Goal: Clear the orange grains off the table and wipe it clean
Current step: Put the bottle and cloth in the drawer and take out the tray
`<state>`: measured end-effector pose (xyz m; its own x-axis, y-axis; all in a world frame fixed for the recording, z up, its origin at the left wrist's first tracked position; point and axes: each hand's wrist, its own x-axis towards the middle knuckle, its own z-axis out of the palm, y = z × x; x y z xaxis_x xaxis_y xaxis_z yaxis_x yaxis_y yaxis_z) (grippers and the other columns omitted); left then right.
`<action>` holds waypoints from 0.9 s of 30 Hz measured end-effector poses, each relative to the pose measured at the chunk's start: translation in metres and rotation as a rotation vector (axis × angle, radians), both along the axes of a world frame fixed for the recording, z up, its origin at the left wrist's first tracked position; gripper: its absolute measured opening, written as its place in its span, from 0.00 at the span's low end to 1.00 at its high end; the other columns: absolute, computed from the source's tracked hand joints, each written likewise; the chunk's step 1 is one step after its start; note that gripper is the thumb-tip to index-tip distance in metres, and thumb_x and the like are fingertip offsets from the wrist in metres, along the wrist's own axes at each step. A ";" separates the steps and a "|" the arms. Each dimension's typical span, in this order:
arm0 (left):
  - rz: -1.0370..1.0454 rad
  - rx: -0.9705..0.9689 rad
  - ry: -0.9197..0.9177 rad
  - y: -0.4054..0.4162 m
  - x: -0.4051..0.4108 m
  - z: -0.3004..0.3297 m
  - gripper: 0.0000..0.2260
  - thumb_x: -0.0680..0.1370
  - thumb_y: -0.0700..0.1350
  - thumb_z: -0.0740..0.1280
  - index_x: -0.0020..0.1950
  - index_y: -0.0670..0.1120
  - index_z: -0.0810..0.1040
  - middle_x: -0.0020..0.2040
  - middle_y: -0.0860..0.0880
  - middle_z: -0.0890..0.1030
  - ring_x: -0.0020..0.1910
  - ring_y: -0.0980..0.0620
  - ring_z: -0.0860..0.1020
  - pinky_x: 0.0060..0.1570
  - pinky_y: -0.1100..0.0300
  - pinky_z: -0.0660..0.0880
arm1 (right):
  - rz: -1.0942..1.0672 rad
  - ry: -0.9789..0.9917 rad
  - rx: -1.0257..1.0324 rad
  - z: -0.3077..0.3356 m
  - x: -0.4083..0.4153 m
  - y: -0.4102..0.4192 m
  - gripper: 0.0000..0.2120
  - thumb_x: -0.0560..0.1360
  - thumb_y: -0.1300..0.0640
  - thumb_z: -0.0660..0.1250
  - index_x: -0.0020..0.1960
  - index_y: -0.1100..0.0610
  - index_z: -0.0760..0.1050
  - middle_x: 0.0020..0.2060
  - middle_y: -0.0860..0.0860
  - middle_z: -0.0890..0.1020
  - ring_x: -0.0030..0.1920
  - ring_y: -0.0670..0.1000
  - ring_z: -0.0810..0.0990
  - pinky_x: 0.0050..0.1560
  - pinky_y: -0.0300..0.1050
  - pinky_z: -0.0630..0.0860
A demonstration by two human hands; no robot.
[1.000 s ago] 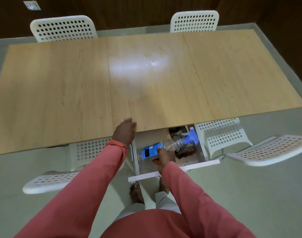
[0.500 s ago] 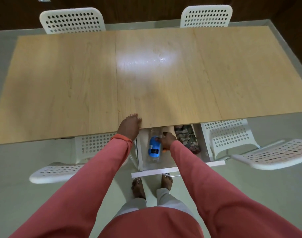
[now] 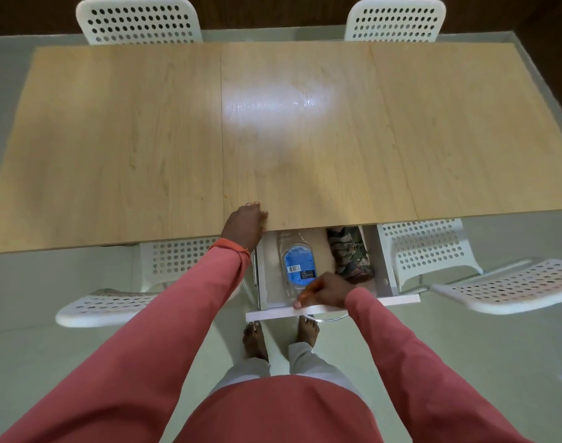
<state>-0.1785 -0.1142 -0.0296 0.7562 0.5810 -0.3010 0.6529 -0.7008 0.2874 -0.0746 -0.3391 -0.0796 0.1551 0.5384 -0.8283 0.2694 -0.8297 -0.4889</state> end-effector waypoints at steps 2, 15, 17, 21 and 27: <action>0.005 -0.003 -0.008 -0.001 -0.001 0.000 0.16 0.77 0.38 0.65 0.66 0.42 0.76 0.67 0.41 0.74 0.66 0.42 0.72 0.64 0.51 0.70 | 0.056 -0.031 0.023 0.002 -0.005 -0.005 0.15 0.62 0.41 0.81 0.46 0.46 0.87 0.45 0.43 0.86 0.51 0.46 0.81 0.54 0.41 0.76; -0.016 -0.001 0.011 -0.005 -0.001 0.010 0.17 0.78 0.40 0.65 0.67 0.40 0.74 0.66 0.39 0.74 0.66 0.41 0.72 0.63 0.49 0.71 | 0.027 -0.716 0.144 0.022 -0.003 0.020 0.27 0.64 0.26 0.71 0.40 0.49 0.73 0.36 0.46 0.78 0.41 0.49 0.76 0.44 0.45 0.71; -0.008 -0.006 0.010 -0.005 -0.001 0.011 0.18 0.78 0.40 0.66 0.68 0.40 0.73 0.66 0.40 0.74 0.65 0.41 0.72 0.63 0.49 0.71 | -0.207 -0.677 0.107 0.026 -0.007 0.030 0.26 0.64 0.28 0.73 0.40 0.51 0.73 0.33 0.46 0.78 0.37 0.49 0.76 0.36 0.42 0.68; 0.002 -0.023 0.014 -0.005 -0.001 0.012 0.18 0.78 0.40 0.66 0.68 0.40 0.73 0.65 0.40 0.75 0.64 0.41 0.74 0.62 0.50 0.72 | -0.832 -0.487 0.172 0.018 -0.016 0.055 0.19 0.68 0.42 0.78 0.46 0.54 0.78 0.42 0.49 0.81 0.47 0.52 0.78 0.48 0.42 0.70; 0.029 -0.068 0.018 -0.003 0.000 0.013 0.18 0.78 0.39 0.66 0.68 0.38 0.72 0.65 0.39 0.75 0.67 0.41 0.71 0.64 0.48 0.71 | -1.478 0.148 0.316 0.001 -0.014 0.086 0.13 0.75 0.66 0.68 0.57 0.56 0.73 0.51 0.55 0.82 0.44 0.51 0.81 0.56 0.50 0.82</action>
